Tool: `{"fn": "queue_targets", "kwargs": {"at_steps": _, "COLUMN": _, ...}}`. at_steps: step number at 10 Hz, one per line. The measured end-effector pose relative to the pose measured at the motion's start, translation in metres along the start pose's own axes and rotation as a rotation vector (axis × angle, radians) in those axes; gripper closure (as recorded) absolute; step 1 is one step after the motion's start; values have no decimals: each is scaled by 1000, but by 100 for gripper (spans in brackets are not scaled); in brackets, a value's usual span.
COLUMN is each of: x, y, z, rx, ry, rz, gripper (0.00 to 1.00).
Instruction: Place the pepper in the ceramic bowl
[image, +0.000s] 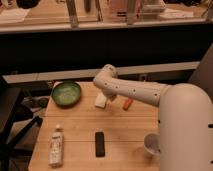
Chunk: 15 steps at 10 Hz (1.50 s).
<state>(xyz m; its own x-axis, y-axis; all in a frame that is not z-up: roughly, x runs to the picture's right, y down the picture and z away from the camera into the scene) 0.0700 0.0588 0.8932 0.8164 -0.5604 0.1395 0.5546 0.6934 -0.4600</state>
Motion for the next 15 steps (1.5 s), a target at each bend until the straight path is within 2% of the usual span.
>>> {"fn": "queue_targets", "kwargs": {"at_steps": 2, "x": 33, "y": 18, "z": -1, "rx": -9, "ry": 12, "rz": 24, "gripper": 25}}
{"fn": "queue_targets", "kwargs": {"at_steps": 3, "x": 53, "y": 31, "z": -1, "rx": -8, "ry": 3, "rz": 47, "gripper": 20}}
{"fn": "queue_targets", "kwargs": {"at_steps": 5, "x": 82, "y": 49, "z": -1, "rx": 2, "ry": -30, "rz": 87, "gripper": 20}}
{"fn": "queue_targets", "kwargs": {"at_steps": 6, "x": 90, "y": 57, "z": 0, "rx": 4, "ry": -59, "rz": 103, "gripper": 20}}
{"fn": "queue_targets", "kwargs": {"at_steps": 8, "x": 94, "y": 61, "z": 6, "rx": 5, "ry": -98, "rz": 110, "gripper": 20}}
{"fn": "queue_targets", "kwargs": {"at_steps": 11, "x": 84, "y": 61, "z": 32, "rx": -1, "ry": -195, "rz": 53, "gripper": 20}}
{"fn": "queue_targets", "kwargs": {"at_steps": 12, "x": 80, "y": 62, "z": 41, "rx": -16, "ry": -226, "rz": 26, "gripper": 20}}
{"fn": "queue_targets", "kwargs": {"at_steps": 15, "x": 71, "y": 60, "z": 59, "rx": -40, "ry": -275, "rz": -21, "gripper": 20}}
